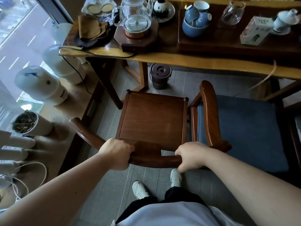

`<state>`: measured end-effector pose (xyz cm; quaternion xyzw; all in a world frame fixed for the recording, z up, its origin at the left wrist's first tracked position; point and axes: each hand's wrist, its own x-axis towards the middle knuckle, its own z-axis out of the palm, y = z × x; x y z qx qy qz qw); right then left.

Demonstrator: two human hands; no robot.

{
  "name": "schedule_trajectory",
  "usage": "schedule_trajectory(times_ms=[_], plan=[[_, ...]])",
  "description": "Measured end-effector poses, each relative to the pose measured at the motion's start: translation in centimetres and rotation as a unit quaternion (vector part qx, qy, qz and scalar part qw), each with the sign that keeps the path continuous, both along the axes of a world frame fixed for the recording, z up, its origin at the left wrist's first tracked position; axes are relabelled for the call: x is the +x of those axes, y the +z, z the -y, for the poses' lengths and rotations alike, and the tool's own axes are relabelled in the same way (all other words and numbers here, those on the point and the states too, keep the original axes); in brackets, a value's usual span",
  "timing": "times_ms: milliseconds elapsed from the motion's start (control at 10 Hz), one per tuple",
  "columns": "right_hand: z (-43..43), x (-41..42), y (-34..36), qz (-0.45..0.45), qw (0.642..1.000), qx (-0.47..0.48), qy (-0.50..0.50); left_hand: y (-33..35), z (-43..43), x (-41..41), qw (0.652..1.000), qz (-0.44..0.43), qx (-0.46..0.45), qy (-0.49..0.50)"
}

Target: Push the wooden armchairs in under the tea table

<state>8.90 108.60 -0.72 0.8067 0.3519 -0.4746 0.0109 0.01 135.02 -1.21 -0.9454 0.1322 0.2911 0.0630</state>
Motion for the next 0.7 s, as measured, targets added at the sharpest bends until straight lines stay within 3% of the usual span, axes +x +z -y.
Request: schedule_trajectory(times_ms=[300,500,700], plan=[[0.1,-0.4,0.1,-0.006,1.000,-0.003,-0.002,0.1,0.3,-0.7,1.000,-0.014,-0.005,-0.011],[-0.4,-0.9,0.4,0.053,0.998,0.014,0.035,0.2,-0.6,-0.6,0.999,-0.034,-0.017,-0.029],[-0.3,-1.1,1.6,0.088,0.995,0.046,0.009,0.3,-1.0,-0.4,0.996,-0.040,-0.078,-0.009]])
